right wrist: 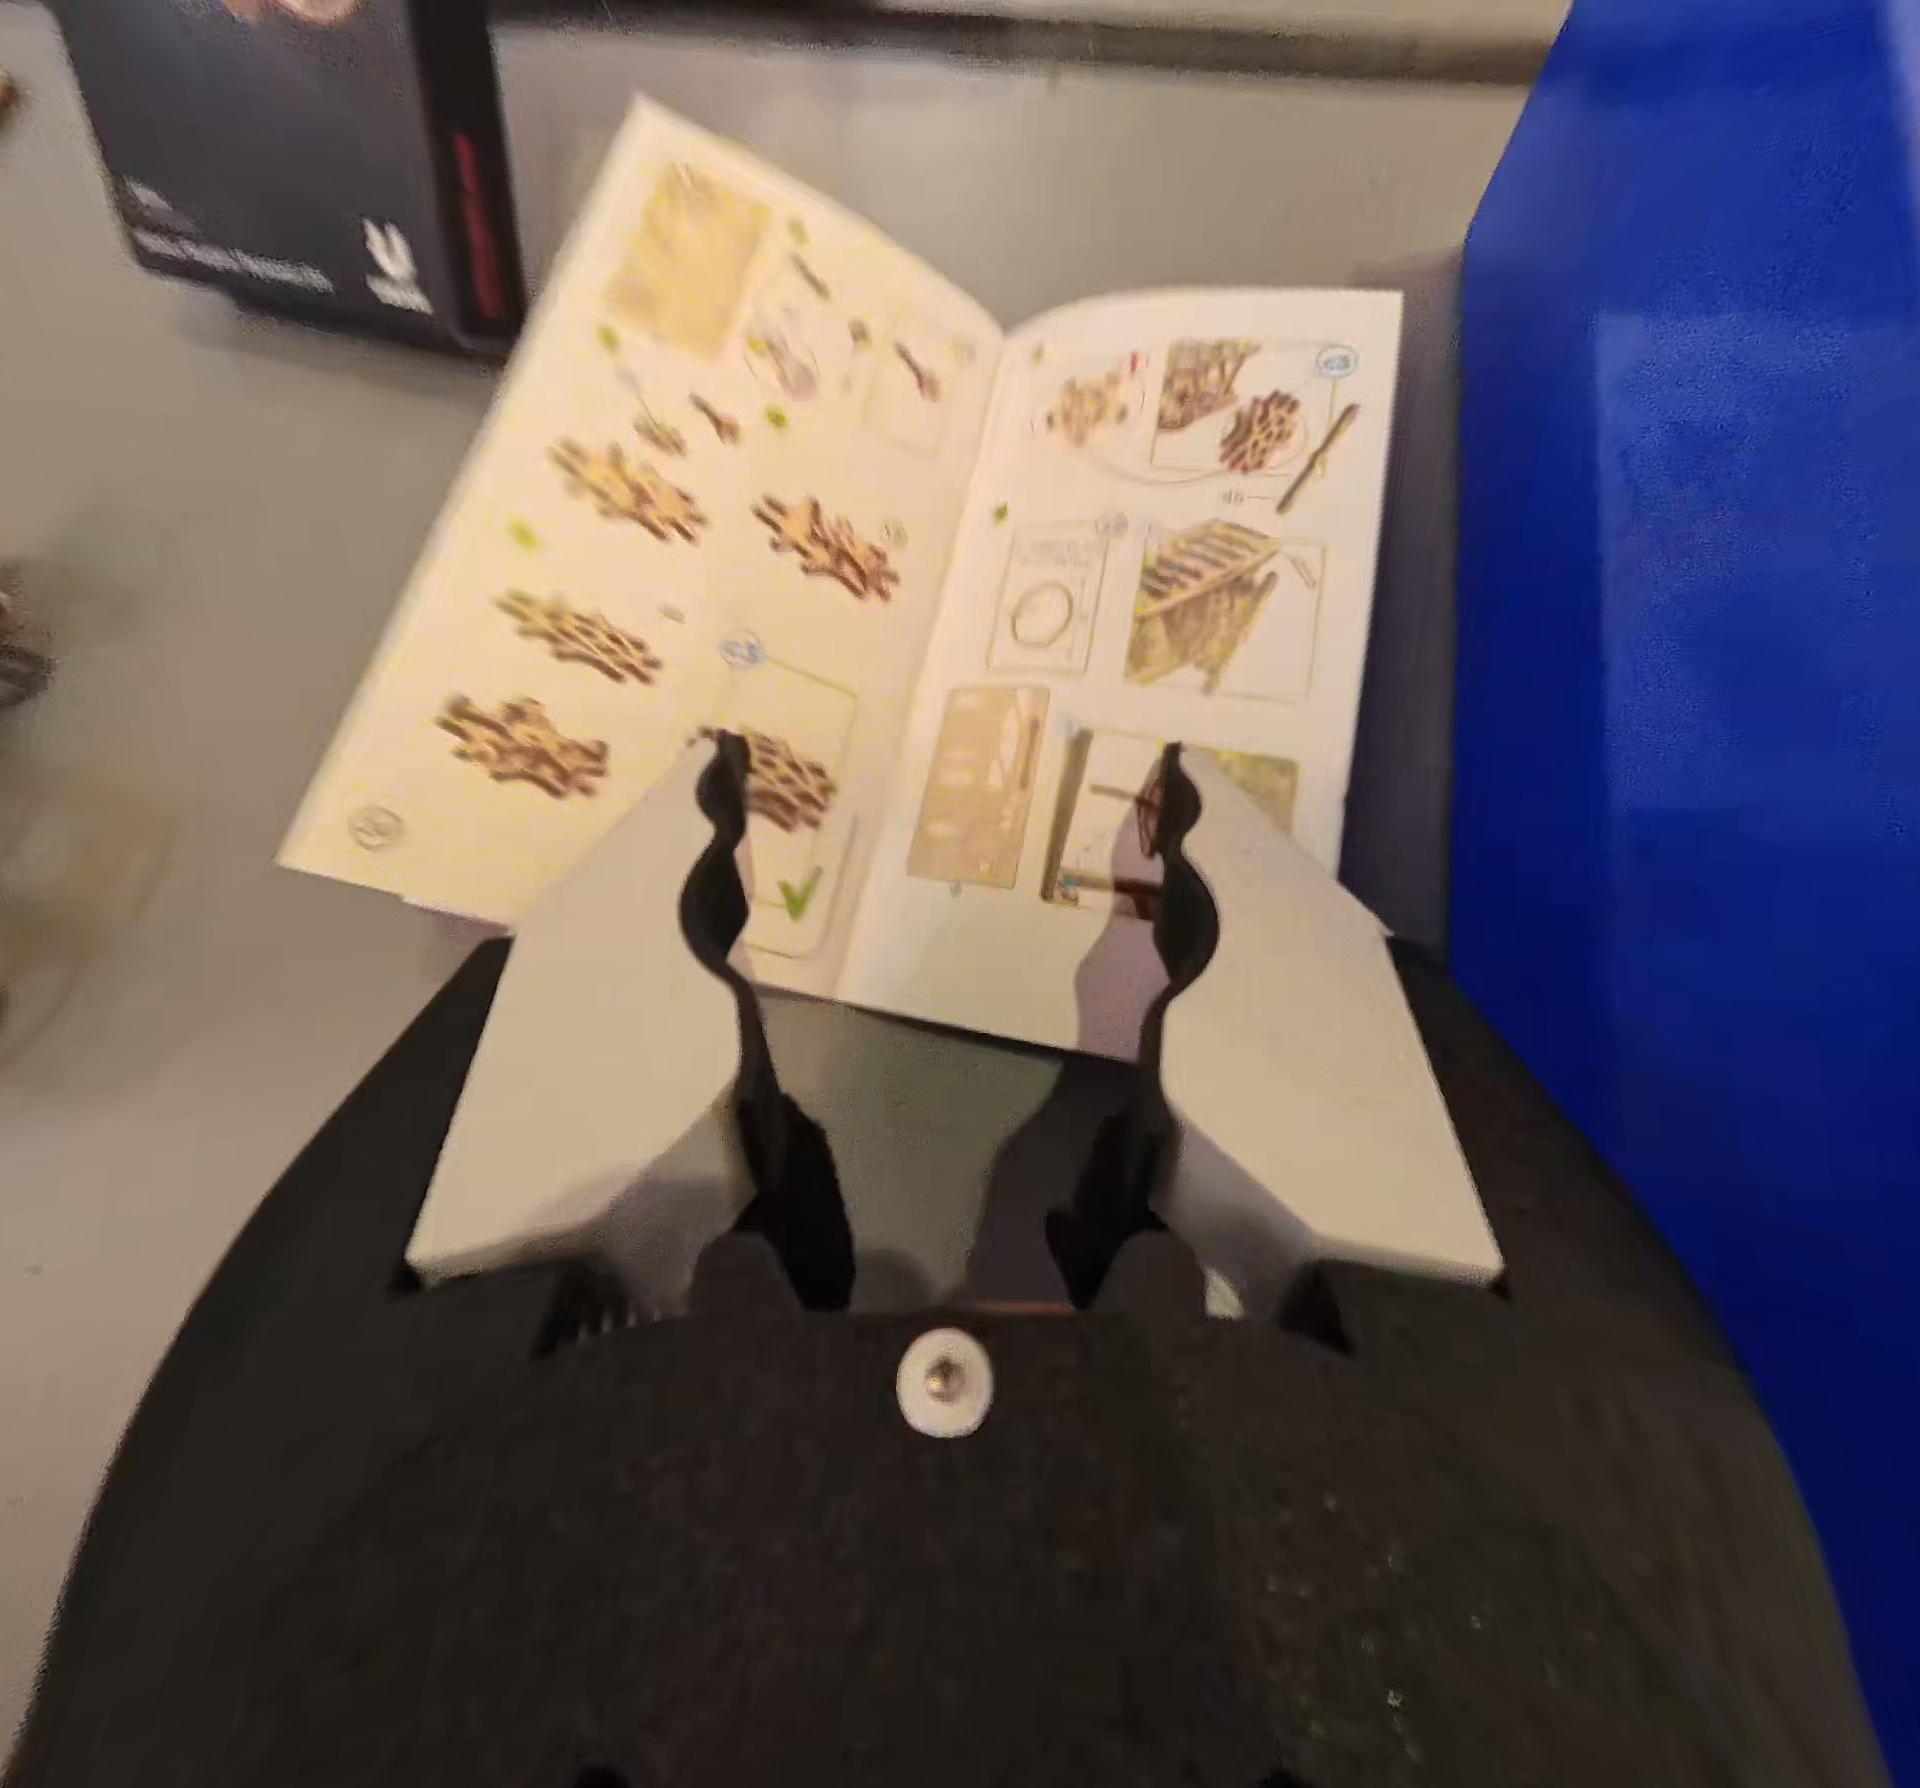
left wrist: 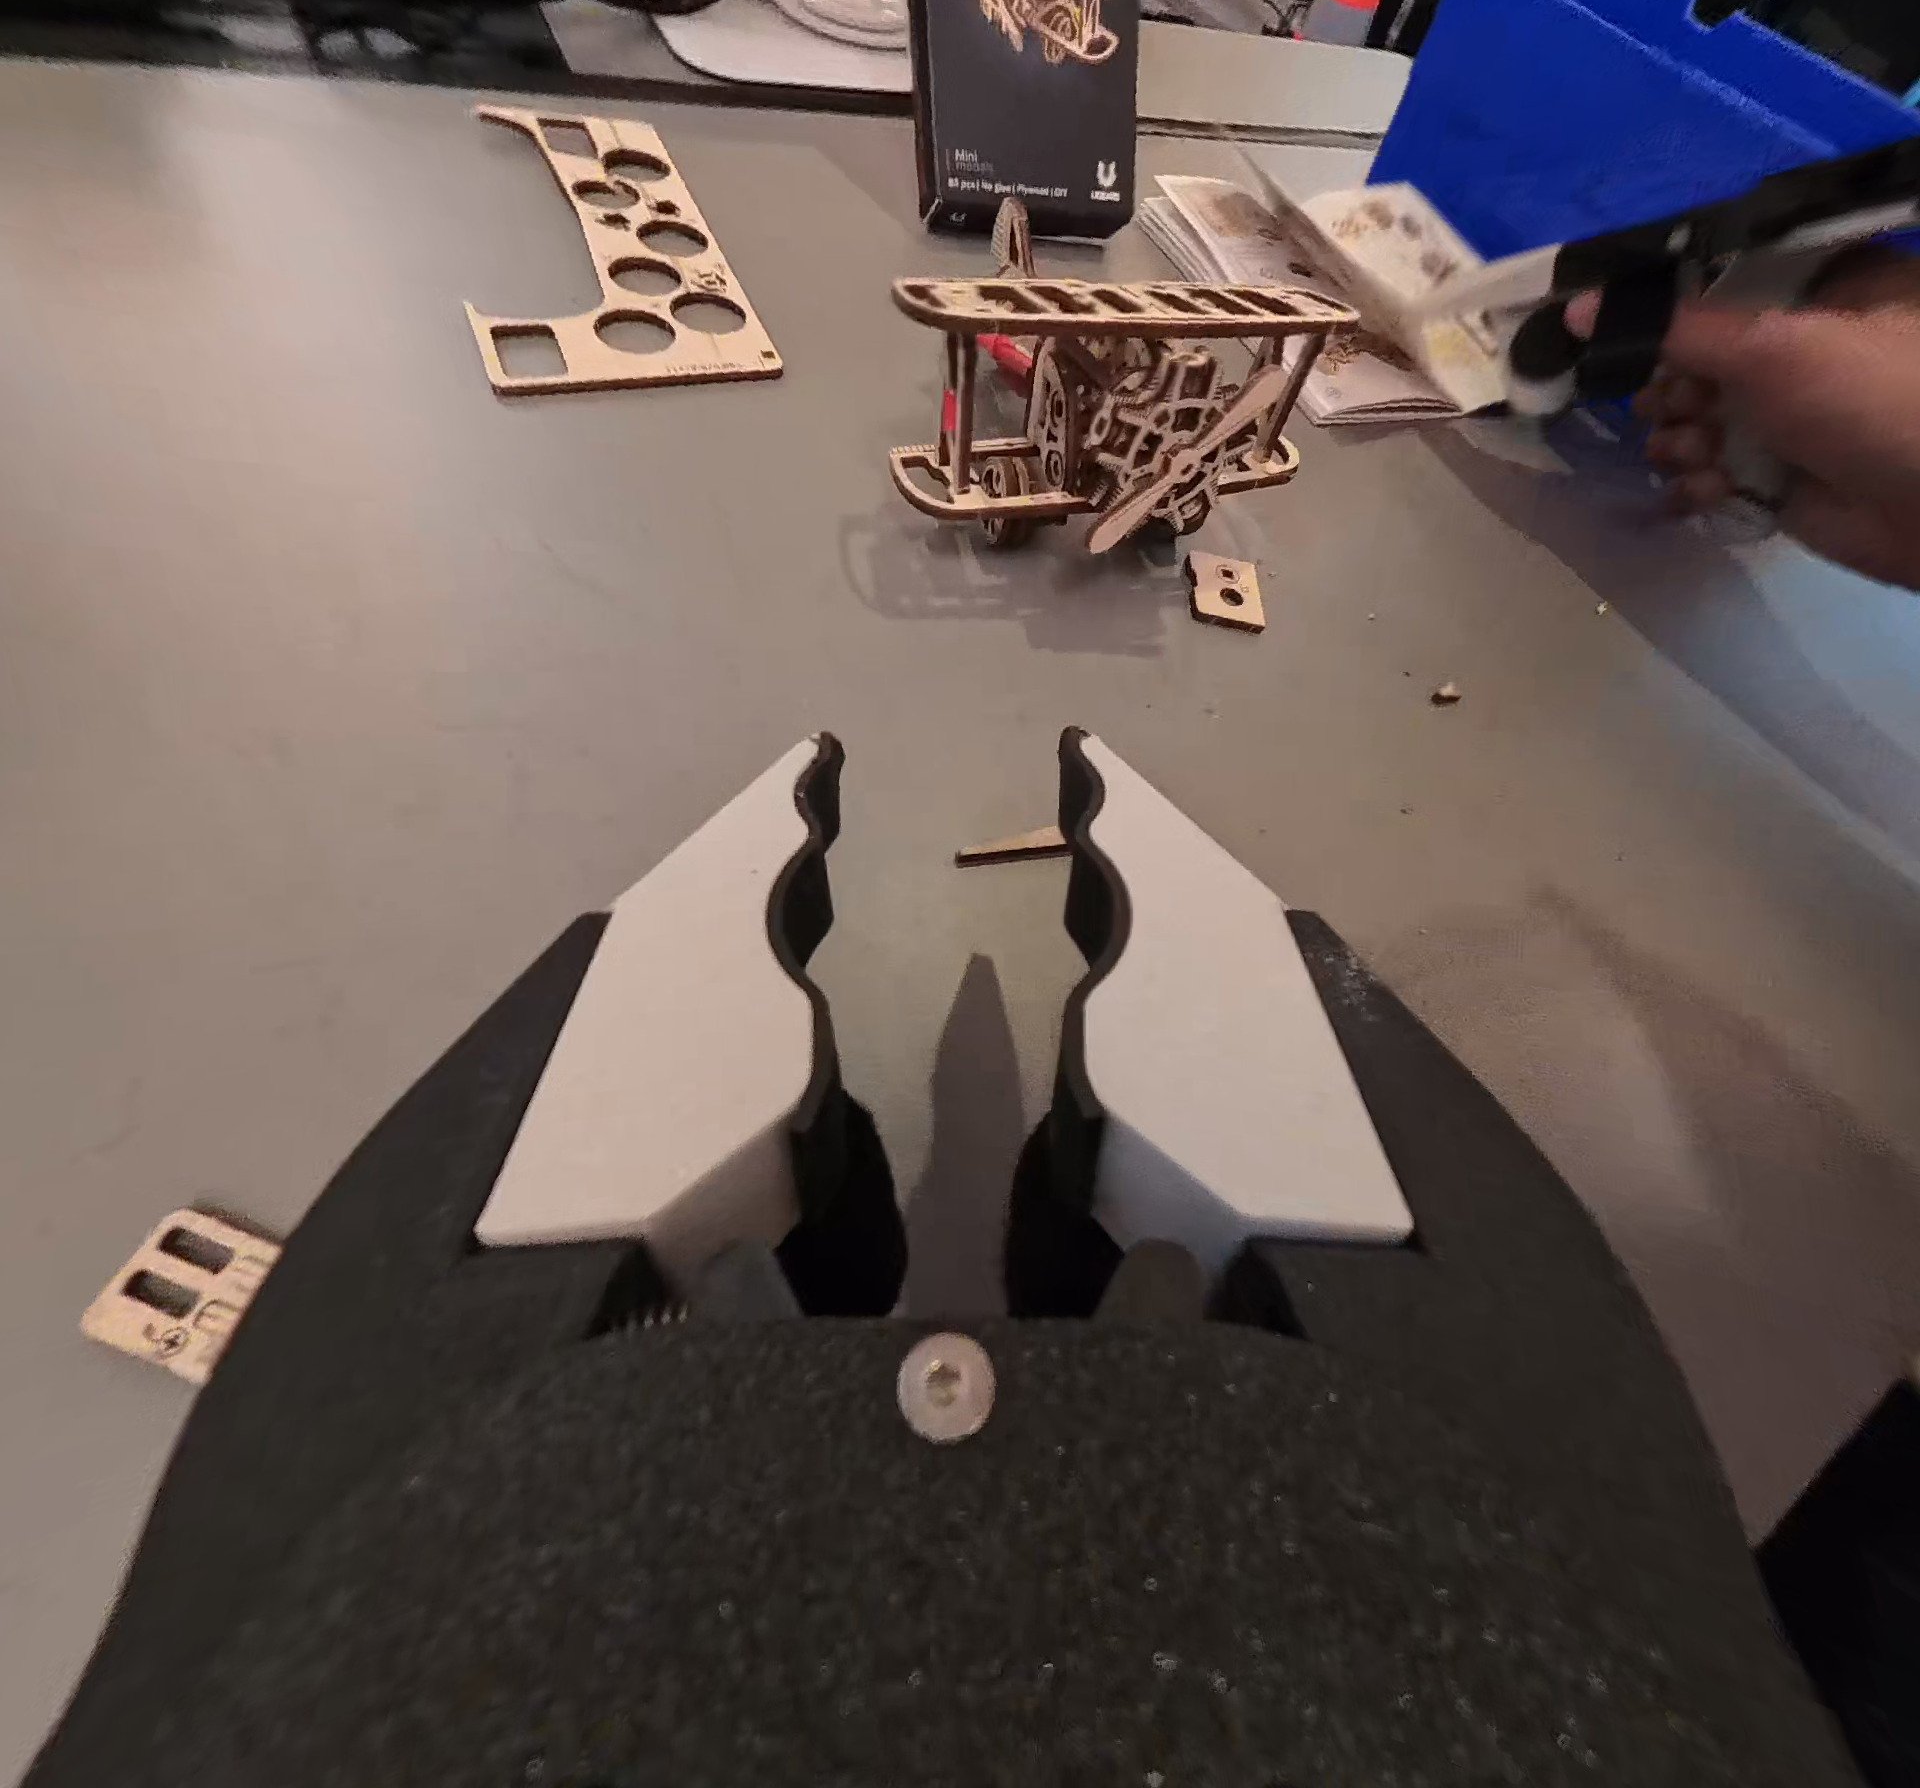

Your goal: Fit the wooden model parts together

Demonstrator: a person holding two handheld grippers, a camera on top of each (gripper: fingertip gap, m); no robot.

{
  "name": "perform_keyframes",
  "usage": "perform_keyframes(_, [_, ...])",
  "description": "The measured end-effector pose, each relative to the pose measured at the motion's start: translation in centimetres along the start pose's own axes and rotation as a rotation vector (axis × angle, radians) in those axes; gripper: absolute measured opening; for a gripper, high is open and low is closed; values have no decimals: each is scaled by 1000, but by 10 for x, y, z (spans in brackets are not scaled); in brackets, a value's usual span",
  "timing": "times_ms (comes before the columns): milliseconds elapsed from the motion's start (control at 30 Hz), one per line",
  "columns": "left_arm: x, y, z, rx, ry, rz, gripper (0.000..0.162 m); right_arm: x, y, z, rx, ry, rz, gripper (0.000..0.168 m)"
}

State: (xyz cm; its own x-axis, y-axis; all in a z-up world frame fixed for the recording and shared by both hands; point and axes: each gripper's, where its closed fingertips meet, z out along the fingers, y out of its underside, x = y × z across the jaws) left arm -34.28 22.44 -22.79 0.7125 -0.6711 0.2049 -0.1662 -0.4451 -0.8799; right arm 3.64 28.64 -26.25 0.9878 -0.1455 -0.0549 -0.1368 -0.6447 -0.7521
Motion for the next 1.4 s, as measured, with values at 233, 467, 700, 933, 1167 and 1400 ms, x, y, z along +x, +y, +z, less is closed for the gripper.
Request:
perform_keyframes(233, [-14, 5, 4, -32, 4, -144, 40, 3, 15, 6, -35, 26, -55, 90])
perform_keyframes(467, [-16, 17, 12, -122, -50, -103, 40, 3, 15, 5, -26, 30, -50, 90])
perform_keyframes(700, [-22, 20, 14, -142, -84, -132, 36, 3, 15, 5, -24, 28, -49, 90])
perform_keyframes(933, [-25, 21, 14, -146, -94, -148, 34, 3, 15, 5, -23, 29, -47, 90])
perform_keyframes(1167, [-25, 22, 15, -155, -86, -158, 34, 3, 16, 4, -22, 28, -45, 90])
perform_keyframes(1400, [-25, 22, 15, -156, -88, -156, 34, 3, 15, 4, -22, 28, -46, 89])
